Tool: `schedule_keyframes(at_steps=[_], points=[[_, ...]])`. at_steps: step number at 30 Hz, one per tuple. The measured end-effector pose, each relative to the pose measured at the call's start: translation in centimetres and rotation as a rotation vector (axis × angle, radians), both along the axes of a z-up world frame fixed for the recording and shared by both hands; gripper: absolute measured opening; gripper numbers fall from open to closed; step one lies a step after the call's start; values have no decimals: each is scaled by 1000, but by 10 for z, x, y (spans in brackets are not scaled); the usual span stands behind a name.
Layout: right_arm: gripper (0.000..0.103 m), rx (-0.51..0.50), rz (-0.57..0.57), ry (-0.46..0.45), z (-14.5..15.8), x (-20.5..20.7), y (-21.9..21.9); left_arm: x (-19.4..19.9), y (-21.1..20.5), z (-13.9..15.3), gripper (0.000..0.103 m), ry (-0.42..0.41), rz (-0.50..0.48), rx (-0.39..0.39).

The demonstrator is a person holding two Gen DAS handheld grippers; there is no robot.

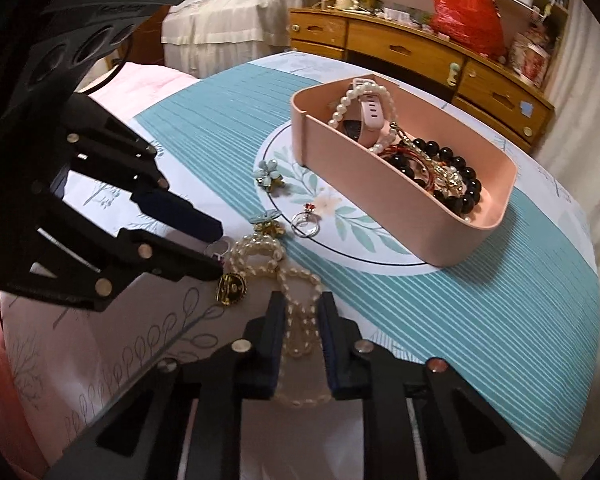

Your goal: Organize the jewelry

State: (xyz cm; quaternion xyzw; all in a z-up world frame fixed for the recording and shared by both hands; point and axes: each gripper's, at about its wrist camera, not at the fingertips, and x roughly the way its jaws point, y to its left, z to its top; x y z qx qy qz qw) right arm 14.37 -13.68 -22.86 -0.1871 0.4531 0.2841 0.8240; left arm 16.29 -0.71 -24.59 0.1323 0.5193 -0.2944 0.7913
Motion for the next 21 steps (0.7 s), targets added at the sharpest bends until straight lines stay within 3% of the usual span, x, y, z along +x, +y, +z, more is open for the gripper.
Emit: schedule_keyframes(at_steps=[8,9,10,21], points=[[9,-56,-121,-19,2,-4,12,-5,7,0,18,5,5,-25],[9,-55,-138,-16,2,-2,11,-5,9,1,15,5,9,-32],[9,-53,-156,-14,2,-2,11,-4,9,2,6,4,12,-40],[9,138,-293,82,18,-2,-12,-10,16,17,3,11,55,-43]])
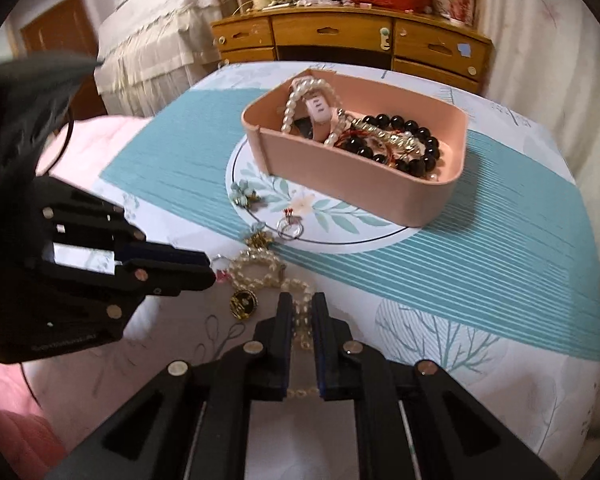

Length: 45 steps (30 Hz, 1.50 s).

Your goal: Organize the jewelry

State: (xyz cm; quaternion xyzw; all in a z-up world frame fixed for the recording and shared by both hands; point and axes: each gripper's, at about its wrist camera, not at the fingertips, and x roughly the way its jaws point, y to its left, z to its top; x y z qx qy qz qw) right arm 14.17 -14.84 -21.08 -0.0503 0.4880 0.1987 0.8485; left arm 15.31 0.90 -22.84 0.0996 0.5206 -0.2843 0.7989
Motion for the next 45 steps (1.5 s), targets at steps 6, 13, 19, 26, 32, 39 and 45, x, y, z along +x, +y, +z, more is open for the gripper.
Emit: schedule_keyframes(at_steps=[6,13,19,26,32,39,45], points=[[9,57,-26,-26,26,2,-4,-2,-2,-1,6,-22,-18,13],[9,74,-41,-51,46,4,-12,1,-7,-10,14,-16,-24,30],[9,62,-51,-56,52,4,-20,8,-13,-15,15,-25,-23,51],[9,79,-79,-45,52,3,-28,7,-20,-14,6,-52,-52,86],[9,131,-124,-72,67,9,-36,12,-19,-9,5,-44,-32,55],[4,201,-158,-124,92,19,-43,17,-17,19,5,-39,-26,39],[0,243,-171,-232,122,31,-45,27,-19,57,5,-58,-26,-24]])
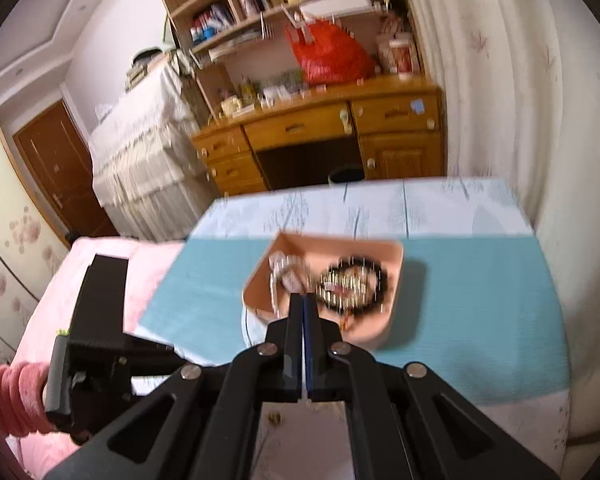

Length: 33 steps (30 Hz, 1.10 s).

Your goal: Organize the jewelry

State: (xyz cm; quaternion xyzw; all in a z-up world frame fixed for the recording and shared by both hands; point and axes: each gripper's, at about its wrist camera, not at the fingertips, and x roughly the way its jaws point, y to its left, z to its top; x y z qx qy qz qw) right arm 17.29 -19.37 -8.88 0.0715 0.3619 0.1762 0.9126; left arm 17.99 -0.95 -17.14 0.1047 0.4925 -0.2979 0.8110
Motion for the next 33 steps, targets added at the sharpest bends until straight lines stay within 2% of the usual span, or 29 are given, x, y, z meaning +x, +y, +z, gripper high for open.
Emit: schedule_keyframes(at_steps=[4,11,12,13,14,15,16,18,20,23,26,30,33], points=[[0,-10,-20,-14,8,10,0,15,0,22,5,-12,21,-46],[0,-1,-63,75,-5,24,-5,55,0,40,6,-89,115,-120],[0,0,-71,86,-7,24,-6,63,0,40,16,-84,135,-120],[0,-3,-84,95,-9,26,-7,69,0,39,37,-77,147,-111],[1,-6,-92,105,-10,26,-7,72,0,38,51,-81,161,-98],[3,-14,-103,125,-12,29,-8,74,1,38,77,-102,191,-79],[9,-32,-118,153,-15,32,-9,73,4,39,82,-118,207,-75],[23,-50,-130,176,-19,33,-11,72,10,40,82,-126,221,-98],[43,-52,-138,188,-22,33,-14,72,15,37,82,-118,234,-97],[55,-53,-159,241,-31,35,-18,67,19,27,89,-123,280,-40],[58,-47,-182,357,-51,37,-21,55,23,11,89,-74,317,-17],[58,-34,-211,565,-88,38,-25,31,26,-15,89,34,343,-42],[58,-2,-252,697,-110,37,-28,12,24,-30,89,73,345,-50]])
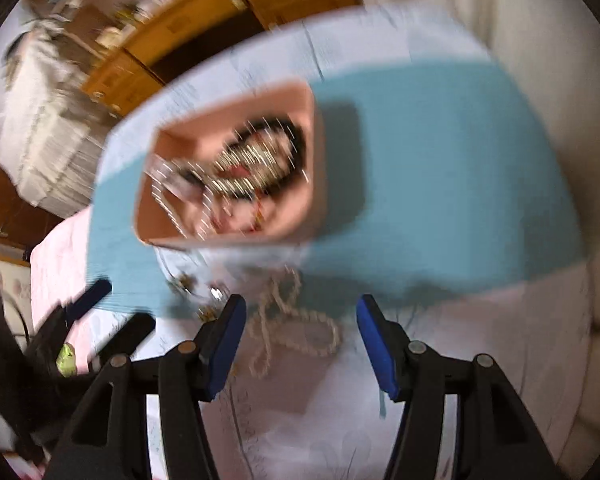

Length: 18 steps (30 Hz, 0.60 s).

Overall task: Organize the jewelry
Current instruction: 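Grasp the pearl strand on the cloth with the right tool while the left tool grasps the gold coin pendant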

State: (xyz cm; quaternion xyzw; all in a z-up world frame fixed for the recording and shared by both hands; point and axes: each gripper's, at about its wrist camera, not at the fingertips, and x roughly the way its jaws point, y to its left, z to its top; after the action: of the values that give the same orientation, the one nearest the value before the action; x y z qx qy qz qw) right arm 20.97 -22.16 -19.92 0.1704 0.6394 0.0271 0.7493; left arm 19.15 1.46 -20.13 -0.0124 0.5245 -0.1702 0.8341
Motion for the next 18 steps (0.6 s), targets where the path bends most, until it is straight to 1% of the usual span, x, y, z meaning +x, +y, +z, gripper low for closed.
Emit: schedule_keyframes(at_steps=[3,4,6,8,10,11,13,15,16,17,18], points=[[58,43,-62,94,-14,-1,-2,-26,-7,-15,89,6,-27,5],[58,33,-83,127,-18,-2,-2,-30,-9,-18,89,7,-36,6],[58,-1,-86,153,-21,-2,1,-44,-16,-24,89,-13,-63,7],[58,-20,-89,169,-23,-2,5,-51,-22,-27,85,-36,-89,14],[58,-24,-102,192,-27,-2,8,-57,-29,-31,72,-59,-124,38],[58,-33,-109,203,-29,-2,10,-58,-32,-33,69,-63,-133,49],[58,-61,-114,215,-32,-1,14,-60,-38,-40,55,-67,-147,78],[58,-100,-112,226,-35,0,19,-57,-41,-43,48,-67,-150,82],[58,-117,-105,234,-37,0,21,-56,-42,-44,43,-68,-152,83],[58,-124,-99,238,-38,-1,23,-56,-42,-44,42,-74,-152,86],[58,-131,-94,241,-39,-1,24,-56,-43,-44,39,-85,-152,91]])
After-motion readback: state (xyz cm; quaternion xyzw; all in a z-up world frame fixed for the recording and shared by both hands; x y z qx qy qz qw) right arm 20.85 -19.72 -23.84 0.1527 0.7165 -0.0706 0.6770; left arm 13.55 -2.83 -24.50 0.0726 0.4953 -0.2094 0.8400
